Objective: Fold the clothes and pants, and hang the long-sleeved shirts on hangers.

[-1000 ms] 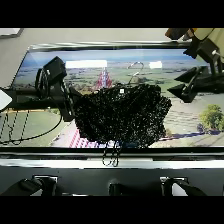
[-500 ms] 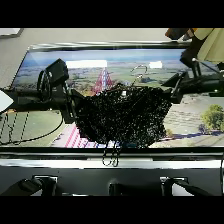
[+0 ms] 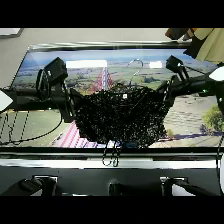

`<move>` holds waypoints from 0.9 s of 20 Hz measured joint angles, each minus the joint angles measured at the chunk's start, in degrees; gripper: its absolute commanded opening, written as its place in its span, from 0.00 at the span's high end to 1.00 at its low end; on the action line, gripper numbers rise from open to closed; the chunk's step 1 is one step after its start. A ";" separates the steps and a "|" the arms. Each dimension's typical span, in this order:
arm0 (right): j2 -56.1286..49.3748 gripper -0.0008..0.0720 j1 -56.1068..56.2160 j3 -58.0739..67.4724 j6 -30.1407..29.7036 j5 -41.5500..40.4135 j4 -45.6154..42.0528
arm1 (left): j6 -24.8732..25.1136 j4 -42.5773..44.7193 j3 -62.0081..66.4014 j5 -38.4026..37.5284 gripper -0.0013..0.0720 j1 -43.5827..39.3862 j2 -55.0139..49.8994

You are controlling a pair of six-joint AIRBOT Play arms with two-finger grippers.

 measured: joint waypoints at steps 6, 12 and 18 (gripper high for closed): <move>7.93 0.97 0.20 0.02 6.10 3.26 -5.77 | -2.99 -0.04 0.00 2.82 0.14 0.00 -0.02; 18.67 0.97 0.17 0.02 13.60 3.17 -14.19 | -16.22 3.48 0.00 10.27 0.14 3.76 -0.02; 28.50 0.96 0.17 0.04 21.14 0.98 -23.74 | -33.51 4.48 0.00 14.67 0.14 11.06 -0.02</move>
